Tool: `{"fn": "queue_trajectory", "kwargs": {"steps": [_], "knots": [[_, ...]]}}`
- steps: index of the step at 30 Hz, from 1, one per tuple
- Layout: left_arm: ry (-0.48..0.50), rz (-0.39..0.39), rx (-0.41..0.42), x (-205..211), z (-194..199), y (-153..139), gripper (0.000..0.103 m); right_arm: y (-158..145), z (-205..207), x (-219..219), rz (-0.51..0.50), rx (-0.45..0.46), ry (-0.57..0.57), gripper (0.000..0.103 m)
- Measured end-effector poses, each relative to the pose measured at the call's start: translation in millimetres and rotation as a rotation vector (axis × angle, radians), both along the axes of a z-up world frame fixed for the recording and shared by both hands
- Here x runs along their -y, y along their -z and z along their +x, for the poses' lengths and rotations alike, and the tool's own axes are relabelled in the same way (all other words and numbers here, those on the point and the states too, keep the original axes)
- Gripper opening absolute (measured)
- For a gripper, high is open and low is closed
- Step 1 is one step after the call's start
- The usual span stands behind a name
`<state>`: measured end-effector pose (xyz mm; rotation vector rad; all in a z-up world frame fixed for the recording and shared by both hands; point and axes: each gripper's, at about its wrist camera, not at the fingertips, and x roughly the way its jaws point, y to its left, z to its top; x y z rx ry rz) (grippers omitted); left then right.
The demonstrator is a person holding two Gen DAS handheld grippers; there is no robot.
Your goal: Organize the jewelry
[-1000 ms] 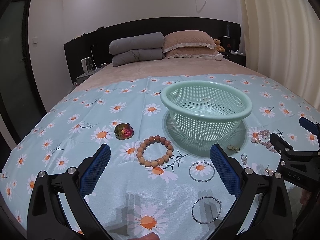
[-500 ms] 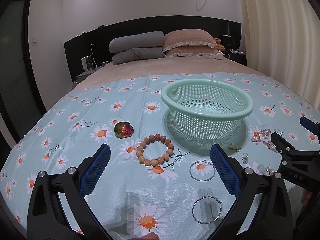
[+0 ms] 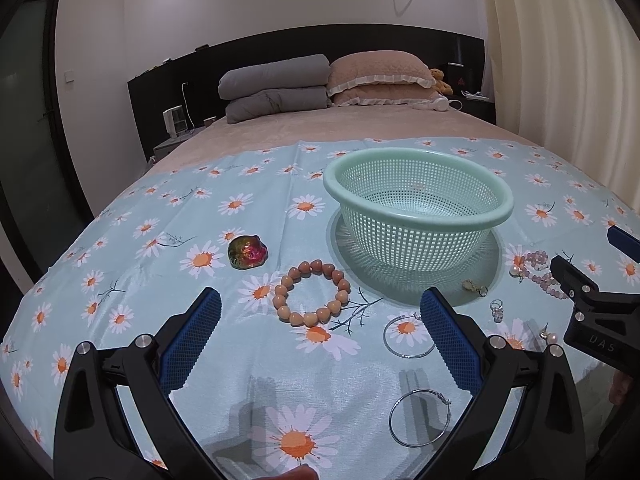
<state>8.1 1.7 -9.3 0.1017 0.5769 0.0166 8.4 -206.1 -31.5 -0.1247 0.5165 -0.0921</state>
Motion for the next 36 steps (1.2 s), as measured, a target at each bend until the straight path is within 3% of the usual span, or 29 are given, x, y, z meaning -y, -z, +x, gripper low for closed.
{"fn": "queue_trajectory", "kwargs": {"steps": [10, 17, 22, 26, 31, 36], "knots": [[-0.061, 0.083, -0.016, 5, 15, 24, 0.098, 5, 9, 4, 0.000, -0.034, 0.009, 0.096], [-0.073, 0.023, -0.099, -4, 33, 40, 0.098, 11, 23, 10, 0.027, -0.087, 0.006, 0.096], [-0.033, -0.077, -0.171, -13, 45, 48, 0.098, 14, 33, 20, 0.062, -0.113, 0.015, 0.096], [-0.014, -0.053, -0.190, -12, 47, 54, 0.098, 15, 43, 26, 0.086, -0.127, 0.011, 0.096], [-0.009, -0.099, -0.214, -18, 58, 53, 0.098, 18, 58, 32, 0.098, -0.157, 0.007, 0.095], [-0.007, -0.076, -0.217, -18, 73, 52, 0.098, 25, 75, 39, 0.092, -0.197, 0.023, 0.095]]}}
